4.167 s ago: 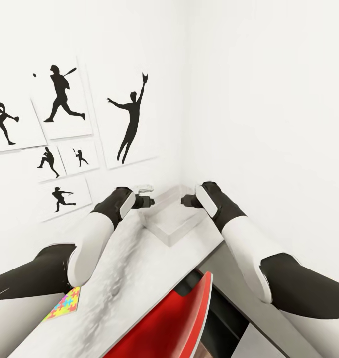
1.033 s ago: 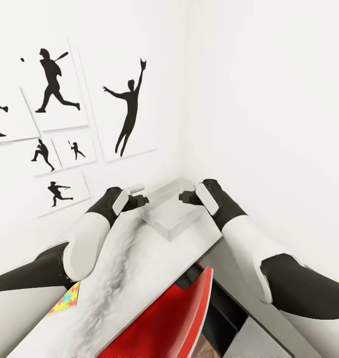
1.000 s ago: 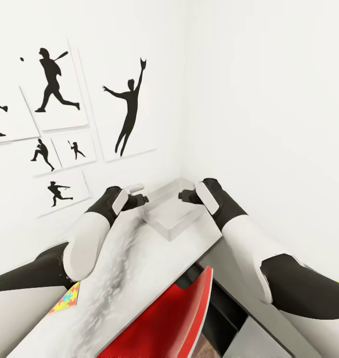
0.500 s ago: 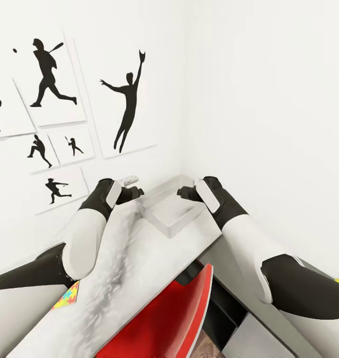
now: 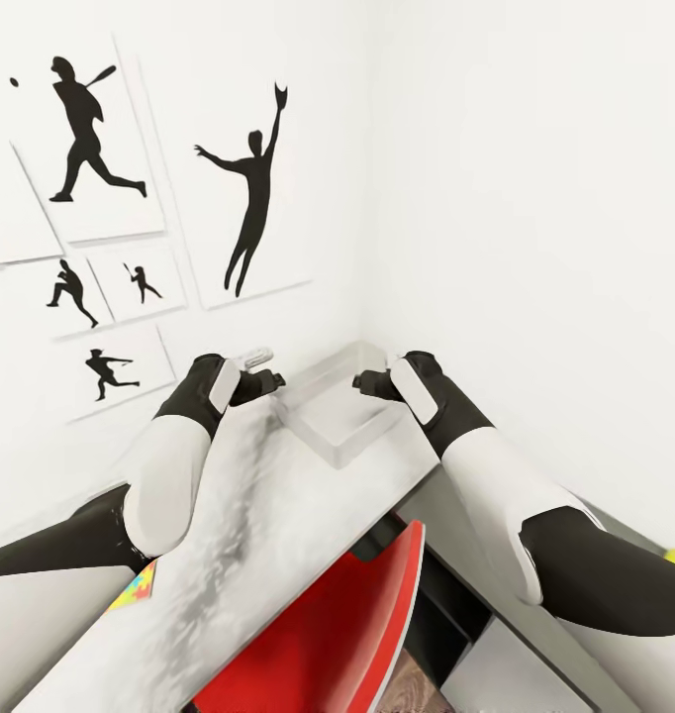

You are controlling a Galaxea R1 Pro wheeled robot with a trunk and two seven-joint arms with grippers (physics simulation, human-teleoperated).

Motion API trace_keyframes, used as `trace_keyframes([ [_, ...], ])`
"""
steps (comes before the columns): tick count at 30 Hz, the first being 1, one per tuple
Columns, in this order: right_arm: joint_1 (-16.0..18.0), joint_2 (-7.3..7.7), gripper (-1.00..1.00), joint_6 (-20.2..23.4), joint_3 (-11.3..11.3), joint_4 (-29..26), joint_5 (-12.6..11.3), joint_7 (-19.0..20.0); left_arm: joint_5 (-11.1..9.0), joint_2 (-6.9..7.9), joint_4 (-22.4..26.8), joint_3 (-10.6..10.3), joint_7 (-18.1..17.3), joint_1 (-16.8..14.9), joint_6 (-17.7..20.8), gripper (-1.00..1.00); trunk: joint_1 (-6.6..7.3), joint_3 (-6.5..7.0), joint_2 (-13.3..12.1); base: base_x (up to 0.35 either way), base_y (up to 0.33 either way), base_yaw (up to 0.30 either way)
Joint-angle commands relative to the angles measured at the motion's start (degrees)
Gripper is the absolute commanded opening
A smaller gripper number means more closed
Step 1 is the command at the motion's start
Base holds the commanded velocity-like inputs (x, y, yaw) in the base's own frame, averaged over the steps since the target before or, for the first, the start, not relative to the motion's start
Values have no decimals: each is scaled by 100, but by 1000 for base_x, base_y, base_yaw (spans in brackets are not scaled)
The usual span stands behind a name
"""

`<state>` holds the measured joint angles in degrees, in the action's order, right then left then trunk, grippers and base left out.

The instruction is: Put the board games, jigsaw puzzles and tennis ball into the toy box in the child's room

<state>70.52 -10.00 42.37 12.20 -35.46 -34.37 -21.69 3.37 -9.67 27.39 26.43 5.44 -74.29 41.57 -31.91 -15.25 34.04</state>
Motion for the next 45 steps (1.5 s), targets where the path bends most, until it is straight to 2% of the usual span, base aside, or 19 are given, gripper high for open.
trace_keyframes([
  [1, 6, 0, 100, 10, 10, -5, -52, -54, 32, -8, 10, 42, 0, -7, 27, 100, -2, -19, 9, 0, 0, 0],
  [24, 6, 0, 100, 5, 10, -5, -56, -46, 24, -33, 18, 30, -5, -24, -6, 100, -2, -232, 9, 0, 0, 0],
  [33, 6, 0, 100, -178, 10, 1, -59, -46, 24, -33, 78, 29, -10, -34, -25, 100, -2, -316, 9, 0, 0, 0],
  [45, 6, 0, 100, -213, 19, 4, -61, -40, -27, -33, 151, 29, -34, -48, -46, 100, -2, -427, 9, 0, 0, 0],
])
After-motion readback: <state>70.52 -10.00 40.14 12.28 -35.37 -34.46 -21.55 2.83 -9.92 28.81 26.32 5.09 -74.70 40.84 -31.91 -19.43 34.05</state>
